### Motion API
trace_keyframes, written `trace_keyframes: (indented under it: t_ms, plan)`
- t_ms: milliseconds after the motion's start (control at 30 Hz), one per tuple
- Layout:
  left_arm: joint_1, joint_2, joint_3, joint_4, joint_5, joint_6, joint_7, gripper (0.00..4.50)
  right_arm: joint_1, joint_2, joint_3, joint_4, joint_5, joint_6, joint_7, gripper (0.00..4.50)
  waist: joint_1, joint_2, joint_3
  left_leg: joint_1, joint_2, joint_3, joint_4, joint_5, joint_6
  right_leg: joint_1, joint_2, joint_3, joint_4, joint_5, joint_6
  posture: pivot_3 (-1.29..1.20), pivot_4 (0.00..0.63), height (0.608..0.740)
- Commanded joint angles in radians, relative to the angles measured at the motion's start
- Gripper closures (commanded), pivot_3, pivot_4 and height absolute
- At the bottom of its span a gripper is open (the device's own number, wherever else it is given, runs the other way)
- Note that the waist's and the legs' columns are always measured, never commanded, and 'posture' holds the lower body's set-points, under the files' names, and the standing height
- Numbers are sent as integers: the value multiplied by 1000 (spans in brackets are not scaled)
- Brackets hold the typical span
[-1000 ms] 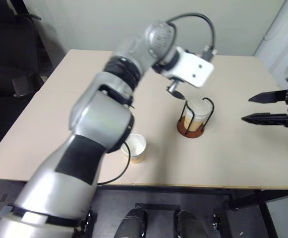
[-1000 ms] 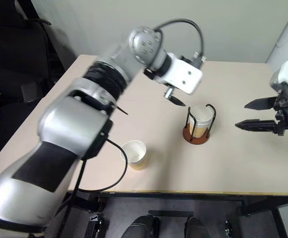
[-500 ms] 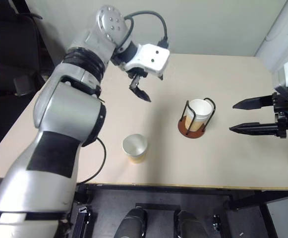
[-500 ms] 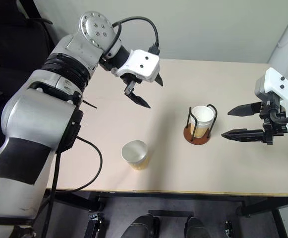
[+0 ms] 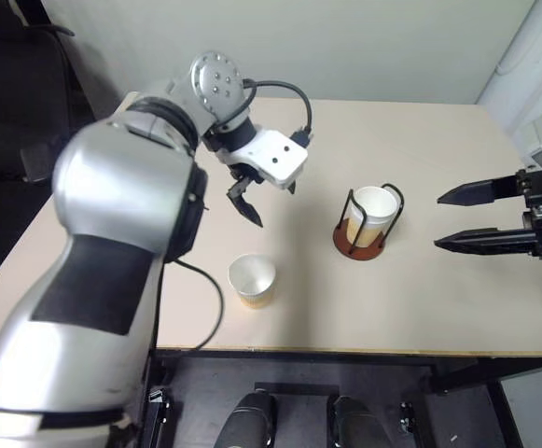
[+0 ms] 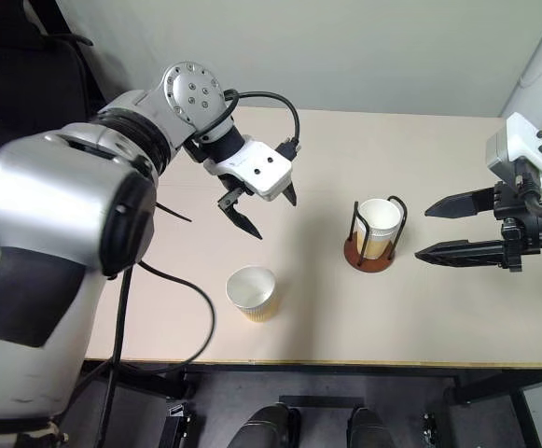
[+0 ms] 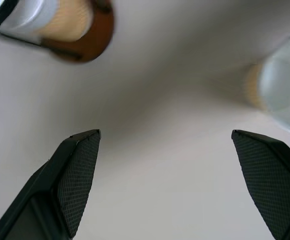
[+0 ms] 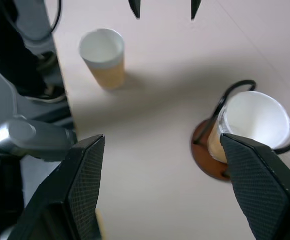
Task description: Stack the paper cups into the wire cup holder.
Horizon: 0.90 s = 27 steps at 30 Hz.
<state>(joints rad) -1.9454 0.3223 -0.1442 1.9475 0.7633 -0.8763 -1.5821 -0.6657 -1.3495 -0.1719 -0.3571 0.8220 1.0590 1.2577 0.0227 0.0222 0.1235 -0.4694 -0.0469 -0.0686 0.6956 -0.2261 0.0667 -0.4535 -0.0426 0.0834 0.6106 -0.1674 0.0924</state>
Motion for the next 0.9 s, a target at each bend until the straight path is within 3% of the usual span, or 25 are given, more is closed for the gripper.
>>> trace_keyframes:
  t_ms: [33, 367, 900]
  plan:
    - [-52, 23, 156, 102, 177, -30, -32, 13, -17, -2, -13, -24, 9, -7, -19, 742, 0, 2, -1, 0, 0, 0, 0, -1, 0, 0, -2, 1, 0, 0, -1, 0, 150, 740]
    - [-66, 87, 298, 147, 437, -37, -32, 13, 9, -8, -23, -24, 15, 2, -26, 742, -10, 2, -1, 0, 5, 2, -6, -1, -3, -5, 1, 1, 2, -4, -7, 0, 150, 740]
    - [16, 61, 374, 147, 507, -67, -32, 13, 14, -7, -33, -34, 34, 14, -44, 742, -15, 3, -2, 1, 5, 5, 2, -1, -2, -7, 2, 0, 13, -3, -8, 0, 150, 740]
